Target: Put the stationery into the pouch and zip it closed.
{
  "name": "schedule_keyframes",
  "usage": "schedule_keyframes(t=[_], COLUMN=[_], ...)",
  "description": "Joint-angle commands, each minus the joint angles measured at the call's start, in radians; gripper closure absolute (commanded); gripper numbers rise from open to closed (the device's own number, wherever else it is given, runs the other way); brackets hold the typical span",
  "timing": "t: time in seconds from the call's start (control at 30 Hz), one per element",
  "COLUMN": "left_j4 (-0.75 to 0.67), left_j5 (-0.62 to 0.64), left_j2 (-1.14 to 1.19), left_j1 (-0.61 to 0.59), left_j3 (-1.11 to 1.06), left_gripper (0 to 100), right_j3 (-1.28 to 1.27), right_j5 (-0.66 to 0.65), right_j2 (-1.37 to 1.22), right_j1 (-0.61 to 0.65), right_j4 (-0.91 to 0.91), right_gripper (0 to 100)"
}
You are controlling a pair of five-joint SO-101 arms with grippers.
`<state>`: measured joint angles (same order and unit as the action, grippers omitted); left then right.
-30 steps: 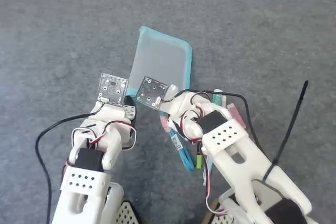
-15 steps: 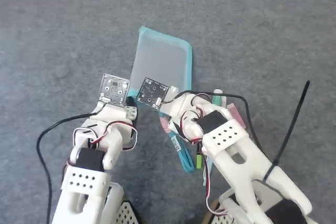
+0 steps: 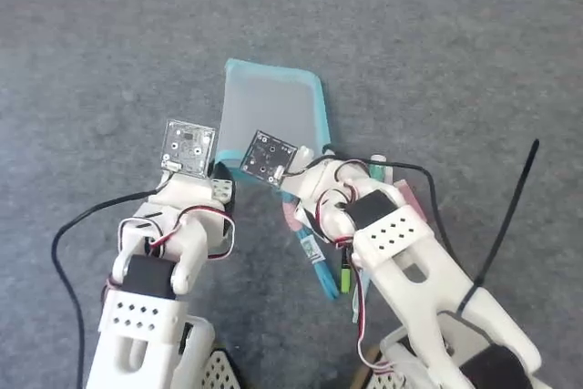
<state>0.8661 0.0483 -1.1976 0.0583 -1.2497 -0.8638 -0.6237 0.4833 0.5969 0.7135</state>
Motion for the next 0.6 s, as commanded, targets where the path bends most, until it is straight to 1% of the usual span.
schedule_keyframes(t=[0.0,0.07,0.2,0.33,0.5,0.57], left_j4=[0.037,0.054,0.057,0.057,0.057,0.054], left_j5=[0.018,0.018,0.02,0.02,0.02,0.017], left_j2=[0.011,0.011,0.011,0.011,0.009,0.009], left_j1=[0.015,0.014,0.015,0.015,0.012,0.009], left_j3=[0.085,0.099,0.101,0.102,0.102,0.104], left_gripper=[99,99,99,99,99,98], right_j3=[0.023,0.025,0.028,0.028,0.028,0.028], right_j5=[0.015,0.037,0.068,0.069,0.064,0.064], right_j2=[0.013,0.013,0.013,0.013,0.053,0.104], right_j1=[-0.018,-0.019,-0.019,-0.019,-0.021,-0.021], right_j4=[-0.039,-0.058,-0.085,-0.093,-0.077,-0.039], right_gripper=[72.5,75.3,89.5,99.2,99.1,99.1])
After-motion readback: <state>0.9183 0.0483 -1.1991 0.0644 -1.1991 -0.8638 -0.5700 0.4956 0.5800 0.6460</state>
